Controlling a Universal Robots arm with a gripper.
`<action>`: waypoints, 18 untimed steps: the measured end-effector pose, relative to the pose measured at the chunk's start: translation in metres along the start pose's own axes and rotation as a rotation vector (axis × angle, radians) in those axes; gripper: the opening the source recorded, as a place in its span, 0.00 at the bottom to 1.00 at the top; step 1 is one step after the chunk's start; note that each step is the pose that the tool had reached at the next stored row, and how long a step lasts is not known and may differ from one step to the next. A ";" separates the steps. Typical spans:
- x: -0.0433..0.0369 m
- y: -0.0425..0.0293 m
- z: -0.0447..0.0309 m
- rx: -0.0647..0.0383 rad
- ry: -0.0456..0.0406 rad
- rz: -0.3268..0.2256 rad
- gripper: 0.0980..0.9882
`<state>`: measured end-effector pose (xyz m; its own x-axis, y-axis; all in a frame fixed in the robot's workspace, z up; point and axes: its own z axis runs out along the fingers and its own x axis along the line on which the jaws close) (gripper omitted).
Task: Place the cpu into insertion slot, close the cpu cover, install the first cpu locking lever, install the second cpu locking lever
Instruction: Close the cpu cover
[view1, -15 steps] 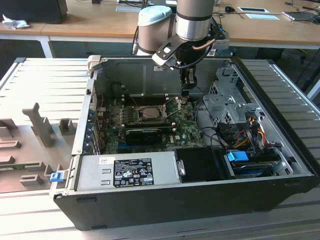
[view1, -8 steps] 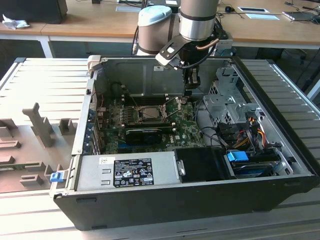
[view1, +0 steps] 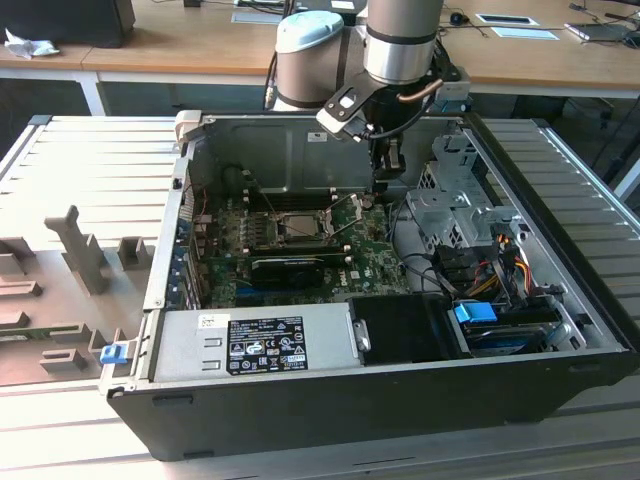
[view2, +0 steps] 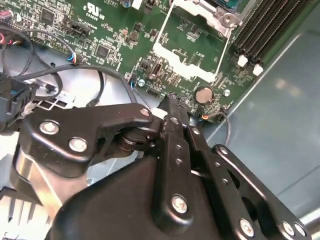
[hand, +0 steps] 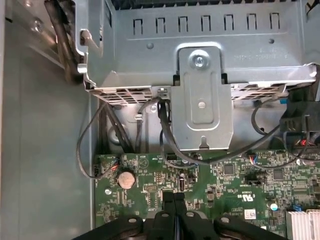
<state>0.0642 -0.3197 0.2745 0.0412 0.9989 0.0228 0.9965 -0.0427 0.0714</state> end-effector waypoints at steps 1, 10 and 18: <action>-0.0001 0.0000 0.0033 0.002 0.0000 0.000 0.01; -0.0008 -0.0051 0.0275 0.014 0.0001 -0.008 0.01; -0.0011 -0.0142 0.0230 0.028 0.0044 -0.007 0.01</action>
<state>0.0517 -0.3197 0.2505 0.0336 0.9991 0.0268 0.9984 -0.0347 0.0439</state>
